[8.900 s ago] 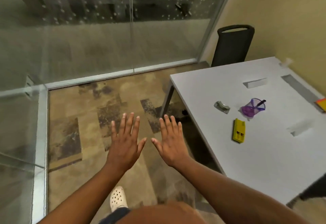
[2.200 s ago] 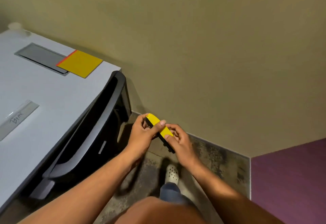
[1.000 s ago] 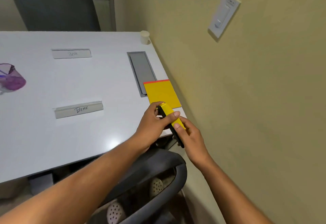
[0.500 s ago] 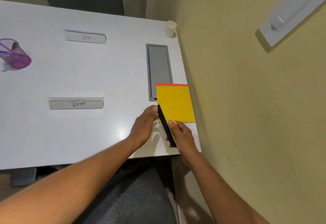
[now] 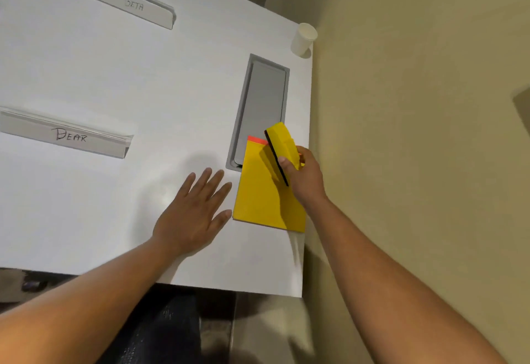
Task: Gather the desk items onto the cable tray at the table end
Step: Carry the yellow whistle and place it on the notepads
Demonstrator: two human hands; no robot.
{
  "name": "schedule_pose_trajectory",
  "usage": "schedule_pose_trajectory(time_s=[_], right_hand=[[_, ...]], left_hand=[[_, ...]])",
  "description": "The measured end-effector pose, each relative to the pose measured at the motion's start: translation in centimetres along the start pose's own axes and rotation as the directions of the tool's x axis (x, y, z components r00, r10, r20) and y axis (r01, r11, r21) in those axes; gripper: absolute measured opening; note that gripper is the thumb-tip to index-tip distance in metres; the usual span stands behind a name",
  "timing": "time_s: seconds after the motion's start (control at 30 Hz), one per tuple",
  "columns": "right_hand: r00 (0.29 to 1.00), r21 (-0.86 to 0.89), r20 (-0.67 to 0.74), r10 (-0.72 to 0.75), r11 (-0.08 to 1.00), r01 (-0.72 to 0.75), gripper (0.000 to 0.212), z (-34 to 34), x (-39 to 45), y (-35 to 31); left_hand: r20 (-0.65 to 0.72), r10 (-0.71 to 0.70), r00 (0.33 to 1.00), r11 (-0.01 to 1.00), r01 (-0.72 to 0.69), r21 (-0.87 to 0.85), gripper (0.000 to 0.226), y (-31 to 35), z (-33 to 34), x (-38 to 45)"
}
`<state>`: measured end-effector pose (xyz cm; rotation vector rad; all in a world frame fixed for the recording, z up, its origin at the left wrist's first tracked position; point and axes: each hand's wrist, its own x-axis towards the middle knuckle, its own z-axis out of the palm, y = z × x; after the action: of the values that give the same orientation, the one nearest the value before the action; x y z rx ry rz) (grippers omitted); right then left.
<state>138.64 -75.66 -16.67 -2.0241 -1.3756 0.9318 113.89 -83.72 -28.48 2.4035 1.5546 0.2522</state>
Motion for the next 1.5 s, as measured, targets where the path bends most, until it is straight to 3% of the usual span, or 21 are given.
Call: schedule_pose_trajectory(time_s=[0.17, 0.37, 0.67, 1.0, 1.5], right_hand=[[0.992, -0.276, 0.092, -0.089, 0.955, 0.111, 0.059, -1.0, 7.6, -0.5], [0.966, -0.426, 0.213, -0.149, 0.875, 0.229, 0.066, -0.8, 12.1, -0.8], [0.968, -0.503, 0.217, -0.128, 0.835, 0.223, 0.080, -1.4, 13.6, -0.3], [0.958, -0.571, 0.243, -0.153, 0.776, 0.269, 0.075, -1.7, 14.2, -0.1], [0.963, -0.587, 0.224, -0.147, 0.768, 0.254, 0.081, -1.7, 14.3, 0.2]], left_hand=[[-0.031, -0.007, 0.999, 1.000, 0.008, 0.021, 0.065, 0.0, 0.9, 0.2], [-0.028, -0.025, 0.999, 0.999, 0.025, 0.022, 0.065, 0.2, 0.7, 0.1], [-0.034, -0.024, 0.999, 0.999, 0.025, 0.033, 0.064, 0.3, 0.5, 0.1], [-0.038, -0.023, 0.999, 0.999, 0.025, 0.042, 0.065, 0.2, 0.7, 0.1], [-0.029, -0.027, 0.999, 1.000, 0.027, 0.008, 0.067, 0.3, 0.7, 0.1]])
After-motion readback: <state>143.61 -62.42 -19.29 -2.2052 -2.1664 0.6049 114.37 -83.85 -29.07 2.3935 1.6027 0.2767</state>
